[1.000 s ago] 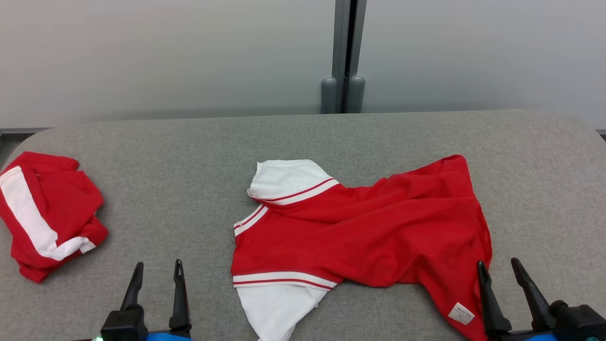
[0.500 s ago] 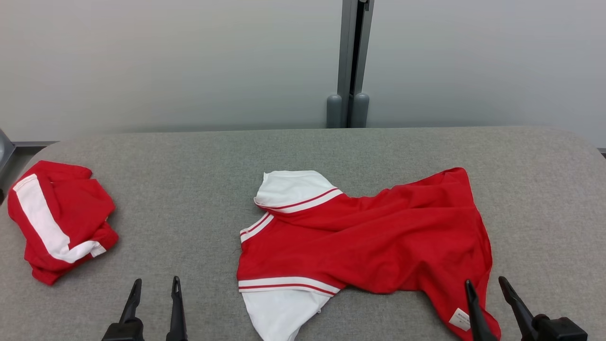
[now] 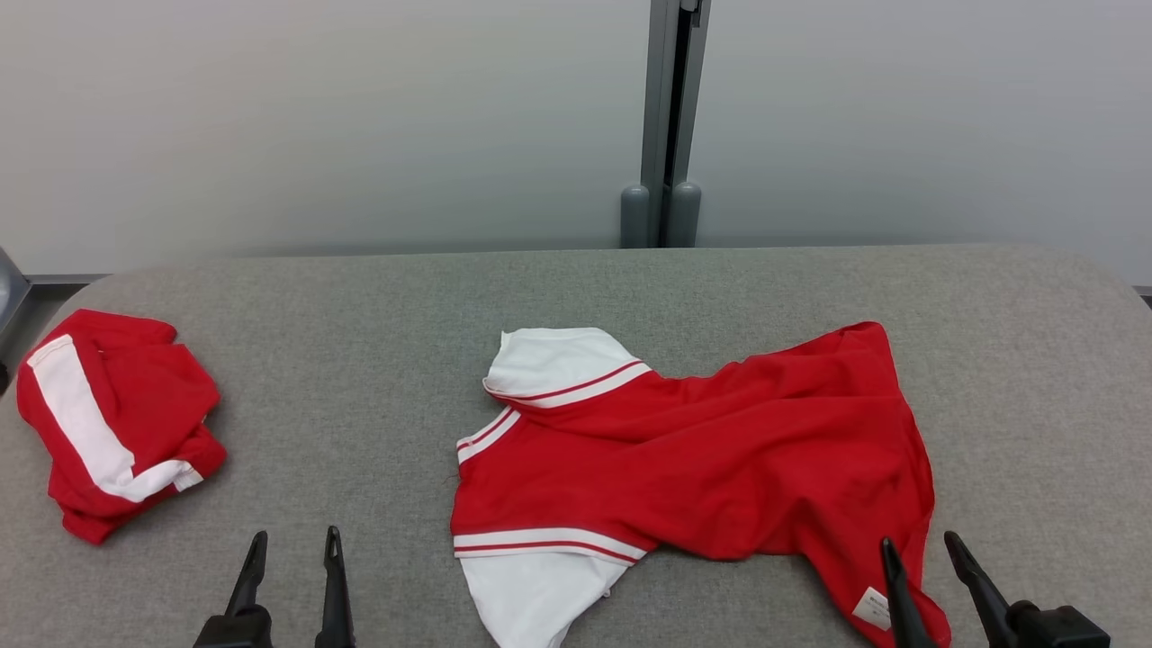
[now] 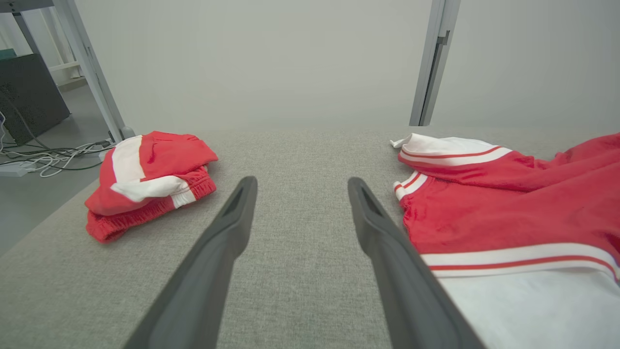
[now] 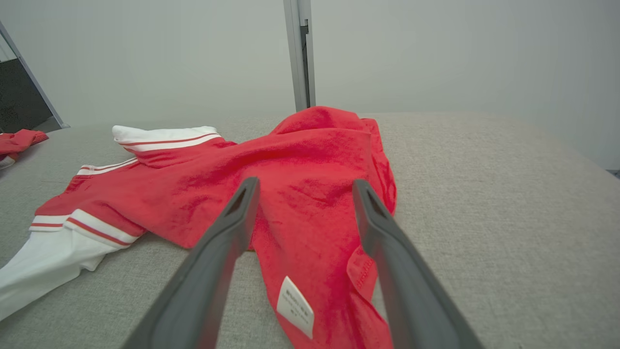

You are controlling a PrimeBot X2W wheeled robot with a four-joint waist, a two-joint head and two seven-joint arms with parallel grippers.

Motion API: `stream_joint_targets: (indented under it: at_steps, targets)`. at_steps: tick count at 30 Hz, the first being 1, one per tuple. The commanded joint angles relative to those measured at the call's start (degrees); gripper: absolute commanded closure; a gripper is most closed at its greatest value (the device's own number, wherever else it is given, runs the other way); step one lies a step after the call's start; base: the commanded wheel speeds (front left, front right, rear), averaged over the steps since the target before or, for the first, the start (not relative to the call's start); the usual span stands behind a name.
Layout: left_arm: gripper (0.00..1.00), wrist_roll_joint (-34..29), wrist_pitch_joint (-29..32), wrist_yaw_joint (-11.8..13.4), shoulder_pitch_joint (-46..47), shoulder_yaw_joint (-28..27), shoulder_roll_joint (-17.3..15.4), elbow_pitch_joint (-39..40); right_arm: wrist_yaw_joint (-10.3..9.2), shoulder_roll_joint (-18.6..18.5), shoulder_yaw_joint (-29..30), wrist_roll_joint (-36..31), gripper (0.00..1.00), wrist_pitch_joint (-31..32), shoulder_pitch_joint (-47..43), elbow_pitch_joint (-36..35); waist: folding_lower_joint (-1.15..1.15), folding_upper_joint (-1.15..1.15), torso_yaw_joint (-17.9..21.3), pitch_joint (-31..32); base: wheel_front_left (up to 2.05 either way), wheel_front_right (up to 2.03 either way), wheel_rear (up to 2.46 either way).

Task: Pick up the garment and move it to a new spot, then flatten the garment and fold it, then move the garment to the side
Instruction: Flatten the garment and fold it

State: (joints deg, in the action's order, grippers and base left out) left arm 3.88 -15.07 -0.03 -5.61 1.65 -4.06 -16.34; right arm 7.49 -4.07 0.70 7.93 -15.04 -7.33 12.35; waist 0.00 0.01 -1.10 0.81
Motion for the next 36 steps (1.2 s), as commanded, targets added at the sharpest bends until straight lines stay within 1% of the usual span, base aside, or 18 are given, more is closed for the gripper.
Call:
stream_joint_targets:
  at_steps: [1,6,8,14,18,24,36]
  targets:
    - [0.0,-0.28,-0.14,0.0,-0.25,-0.23,-0.21,0.18,0.01,0.11,0.0,-0.44,0.0,-0.2,-0.16,0.2,0.0,-0.01,0.02,0.03,0.0,0.0,0.0]
    - [0.0,0.95,-0.14,-1.19,-0.26,0.44,0.17,0.03,0.01,-0.48,-0.05,-0.29,0.0,-0.14,-0.17,1.38,0.0,-0.01,0.15,0.09,0.0,0.0,0.0]
    - [0.0,1.24,-0.14,-2.78,-0.25,2.66,0.46,-0.96,0.01,-1.75,0.54,-0.04,0.0,0.57,-0.28,3.15,0.0,-0.01,0.13,-0.01,0.0,0.0,0.0]
    - [0.0,0.7,-0.14,-5.43,-0.63,9.75,0.88,-4.91,0.02,-4.77,0.91,0.91,0.0,1.62,-1.18,7.36,0.0,-0.01,0.45,-0.26,0.0,0.0,0.0]
    - [0.0,1.86,-0.14,-6.07,-1.04,13.18,1.02,-7.34,0.02,-6.41,-0.04,2.71,0.0,2.88,-1.49,9.58,0.0,-0.01,0.95,-0.49,0.0,0.0,0.0]
    - [0.0,3.92,-0.14,-6.56,-0.23,16.5,1.13,-11.91,0.01,-8.27,-3.13,5.32,0.0,3.88,-0.42,11.63,0.0,-0.01,1.85,-0.92,0.0,0.0,0.0]
    - [0.0,9.82,0.24,-6.87,3.94,21.09,1.21,-18.44,0.01,-9.26,-7.79,7.95,0.0,2.51,3.61,16.67,0.0,-0.01,2.0,-1.69,0.0,0.0,0.0]
